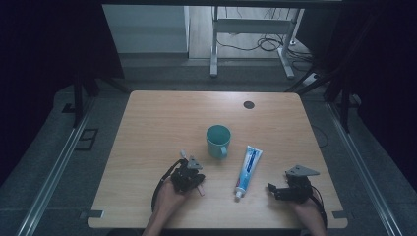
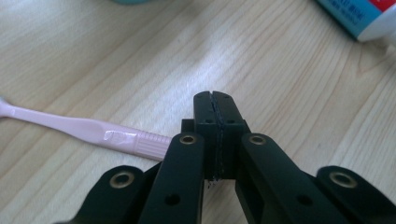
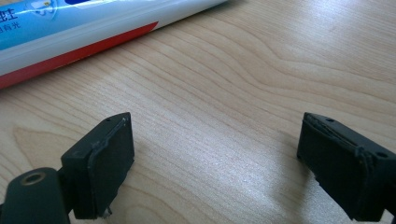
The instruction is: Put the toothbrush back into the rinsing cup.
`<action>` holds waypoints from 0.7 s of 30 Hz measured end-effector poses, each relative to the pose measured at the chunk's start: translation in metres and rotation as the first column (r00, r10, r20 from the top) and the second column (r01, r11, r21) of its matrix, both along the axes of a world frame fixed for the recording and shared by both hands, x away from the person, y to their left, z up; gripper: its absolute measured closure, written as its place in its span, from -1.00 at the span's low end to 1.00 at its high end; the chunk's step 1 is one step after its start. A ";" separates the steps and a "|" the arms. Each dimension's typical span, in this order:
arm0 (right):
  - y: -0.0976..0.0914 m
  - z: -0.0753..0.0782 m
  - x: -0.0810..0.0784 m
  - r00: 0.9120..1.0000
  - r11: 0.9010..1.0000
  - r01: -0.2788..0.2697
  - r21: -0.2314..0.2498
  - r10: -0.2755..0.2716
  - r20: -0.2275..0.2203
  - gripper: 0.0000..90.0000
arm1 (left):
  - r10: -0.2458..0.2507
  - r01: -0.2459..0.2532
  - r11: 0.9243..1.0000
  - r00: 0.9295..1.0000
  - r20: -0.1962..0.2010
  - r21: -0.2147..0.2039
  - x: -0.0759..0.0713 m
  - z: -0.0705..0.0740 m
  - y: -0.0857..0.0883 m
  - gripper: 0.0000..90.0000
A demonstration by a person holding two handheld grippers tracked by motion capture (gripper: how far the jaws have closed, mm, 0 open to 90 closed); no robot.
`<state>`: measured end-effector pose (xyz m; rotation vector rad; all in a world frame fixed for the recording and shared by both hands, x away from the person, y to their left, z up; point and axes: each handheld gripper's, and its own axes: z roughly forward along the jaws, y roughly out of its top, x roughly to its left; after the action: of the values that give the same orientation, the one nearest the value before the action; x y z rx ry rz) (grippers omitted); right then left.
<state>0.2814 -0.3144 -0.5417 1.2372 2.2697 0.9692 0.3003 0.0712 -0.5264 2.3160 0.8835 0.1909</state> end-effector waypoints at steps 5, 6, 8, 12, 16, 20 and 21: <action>0.000 0.000 0.000 1.000 1.000 0.000 0.000 0.000 0.000 -0.77 | 0.009 -0.009 1.000 1.000 -0.003 0.003 -0.005 0.000 0.008 0.98; 0.000 0.000 0.000 1.000 1.000 0.001 0.000 -0.001 -0.001 -0.77 | 0.009 -0.009 1.000 1.000 -0.004 0.007 -0.006 0.000 0.010 0.98; 0.000 0.000 0.000 1.000 1.000 0.001 0.000 -0.001 -0.001 -0.77 | 0.020 -0.020 1.000 1.000 -0.006 0.005 -0.008 0.000 0.013 0.98; 0.000 0.000 0.000 1.000 1.000 0.000 0.000 0.000 0.000 -0.77 | 0.032 -0.032 0.999 0.999 -0.010 0.004 -0.011 0.000 0.021 0.94; 0.000 0.000 0.000 1.000 1.000 0.000 0.000 0.000 0.000 -0.77 | 0.049 -0.049 0.999 0.999 -0.010 0.013 -0.015 0.000 0.030 0.92; 0.000 0.000 0.000 1.000 1.000 0.000 0.000 0.000 0.000 -0.77 | 0.054 -0.054 0.998 0.999 -0.007 0.017 -0.016 0.000 0.036 0.91; 0.000 0.000 0.000 1.000 1.000 0.000 0.000 0.000 0.000 -0.77 | 0.058 -0.058 0.998 0.998 -0.007 0.018 -0.017 0.000 0.038 0.91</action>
<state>0.2814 -0.3144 -0.5417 1.2379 2.2695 0.9691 0.2837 0.1094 -0.5260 2.3107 0.9569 0.2154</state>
